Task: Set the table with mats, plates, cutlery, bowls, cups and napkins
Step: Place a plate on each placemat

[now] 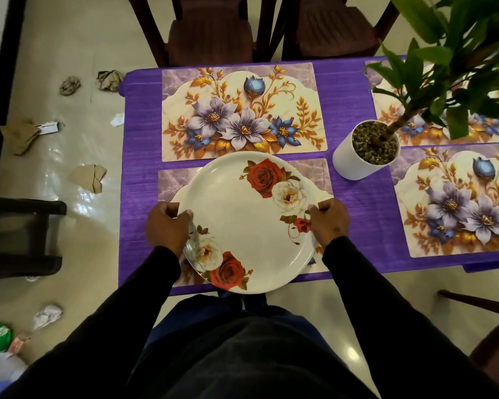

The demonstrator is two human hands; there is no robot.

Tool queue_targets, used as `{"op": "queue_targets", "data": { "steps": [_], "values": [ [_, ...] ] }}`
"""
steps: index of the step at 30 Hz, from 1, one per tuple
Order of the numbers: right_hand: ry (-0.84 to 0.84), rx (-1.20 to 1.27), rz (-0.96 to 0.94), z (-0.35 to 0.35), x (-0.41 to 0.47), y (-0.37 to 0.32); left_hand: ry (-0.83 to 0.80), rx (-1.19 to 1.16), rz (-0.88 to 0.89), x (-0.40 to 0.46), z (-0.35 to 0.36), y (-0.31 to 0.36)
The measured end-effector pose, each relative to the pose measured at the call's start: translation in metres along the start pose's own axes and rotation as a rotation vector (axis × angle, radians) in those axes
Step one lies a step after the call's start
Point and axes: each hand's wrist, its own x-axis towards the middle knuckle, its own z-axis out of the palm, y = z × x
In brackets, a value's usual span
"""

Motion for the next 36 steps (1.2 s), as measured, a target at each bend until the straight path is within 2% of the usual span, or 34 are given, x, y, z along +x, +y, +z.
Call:
{"op": "queue_targets", "data": {
  "steps": [4,7,11,22,32,36],
  "values": [
    [0.014,0.056,0.0,-0.002,-0.008,0.001,-0.031,-0.057,0.023,-0.001,-0.003,-0.003],
    [0.024,0.105,0.005,-0.002,-0.015,-0.002,-0.121,-0.158,0.028,-0.001,-0.004,-0.006],
    [0.017,0.111,-0.019,0.0,-0.021,-0.001,-0.207,-0.177,0.069,-0.003,-0.008,-0.01],
    [0.059,0.093,-0.138,0.007,-0.037,-0.002,-0.225,-0.147,0.151,0.006,-0.022,-0.01],
    [0.17,0.147,-0.077,-0.02,-0.02,0.024,-0.294,-0.148,0.252,-0.024,0.003,0.012],
    [0.175,0.22,-0.044,-0.037,-0.004,0.034,-0.309,-0.199,0.212,-0.043,0.02,0.02]
  ]
}}
